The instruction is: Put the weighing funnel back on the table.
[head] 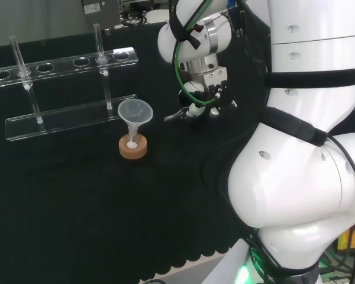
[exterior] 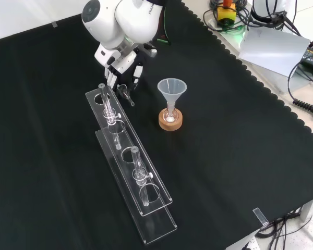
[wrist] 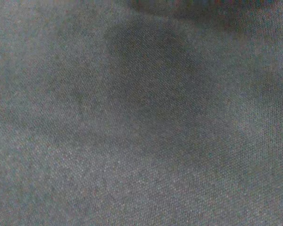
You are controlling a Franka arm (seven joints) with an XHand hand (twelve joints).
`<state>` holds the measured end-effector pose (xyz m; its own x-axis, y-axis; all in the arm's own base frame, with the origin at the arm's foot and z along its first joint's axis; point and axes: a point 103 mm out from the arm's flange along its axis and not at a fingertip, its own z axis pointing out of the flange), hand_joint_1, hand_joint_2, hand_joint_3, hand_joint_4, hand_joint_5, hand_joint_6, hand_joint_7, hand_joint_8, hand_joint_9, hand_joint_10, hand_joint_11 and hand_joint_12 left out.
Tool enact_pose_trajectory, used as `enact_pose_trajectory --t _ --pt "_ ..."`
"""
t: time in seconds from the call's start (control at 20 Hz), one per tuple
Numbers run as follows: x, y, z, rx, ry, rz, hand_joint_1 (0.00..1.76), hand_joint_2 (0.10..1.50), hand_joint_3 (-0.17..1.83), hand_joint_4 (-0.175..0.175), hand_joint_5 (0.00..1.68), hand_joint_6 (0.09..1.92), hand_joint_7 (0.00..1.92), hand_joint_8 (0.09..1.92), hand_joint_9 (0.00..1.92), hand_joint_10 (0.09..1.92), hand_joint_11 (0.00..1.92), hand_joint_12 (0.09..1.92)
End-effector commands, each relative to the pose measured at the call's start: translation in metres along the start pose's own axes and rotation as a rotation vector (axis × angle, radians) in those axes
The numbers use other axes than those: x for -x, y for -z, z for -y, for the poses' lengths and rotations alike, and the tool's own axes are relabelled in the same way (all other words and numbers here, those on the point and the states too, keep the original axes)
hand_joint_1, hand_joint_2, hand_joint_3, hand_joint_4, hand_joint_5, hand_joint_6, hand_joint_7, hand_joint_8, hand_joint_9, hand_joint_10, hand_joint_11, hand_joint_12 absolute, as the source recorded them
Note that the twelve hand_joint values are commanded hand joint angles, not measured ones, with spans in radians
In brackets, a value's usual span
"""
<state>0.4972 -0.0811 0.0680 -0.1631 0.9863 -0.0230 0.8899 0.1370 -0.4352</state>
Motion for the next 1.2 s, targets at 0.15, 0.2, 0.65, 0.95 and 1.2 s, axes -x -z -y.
enact_pose_trajectory --t 0.15,0.2,0.65,0.95,1.2 --pt "0.001 0.001 0.004 -0.014 -0.001 0.010 0.88 1.07 -0.17 -0.051 0.38 0.36 0.42 0.67 1.00 0.09 0.62 1.17" --pt "0.002 0.004 0.006 -0.008 -0.001 0.007 0.88 1.07 -0.17 -0.049 0.38 0.32 0.40 0.67 0.96 0.09 0.58 1.19" --pt "0.013 0.064 0.052 0.106 -0.027 -0.019 0.83 1.05 -0.17 -0.042 0.37 0.16 0.28 0.64 0.78 0.09 0.38 1.29" --pt "0.017 0.097 0.093 0.171 -0.052 -0.027 0.79 1.06 -0.17 -0.040 0.38 0.11 0.28 0.64 0.77 0.09 0.33 1.30" --pt "0.015 0.123 0.131 0.223 -0.072 -0.016 0.77 1.07 -0.17 -0.039 0.38 0.10 0.27 0.63 0.76 0.09 0.32 1.31"
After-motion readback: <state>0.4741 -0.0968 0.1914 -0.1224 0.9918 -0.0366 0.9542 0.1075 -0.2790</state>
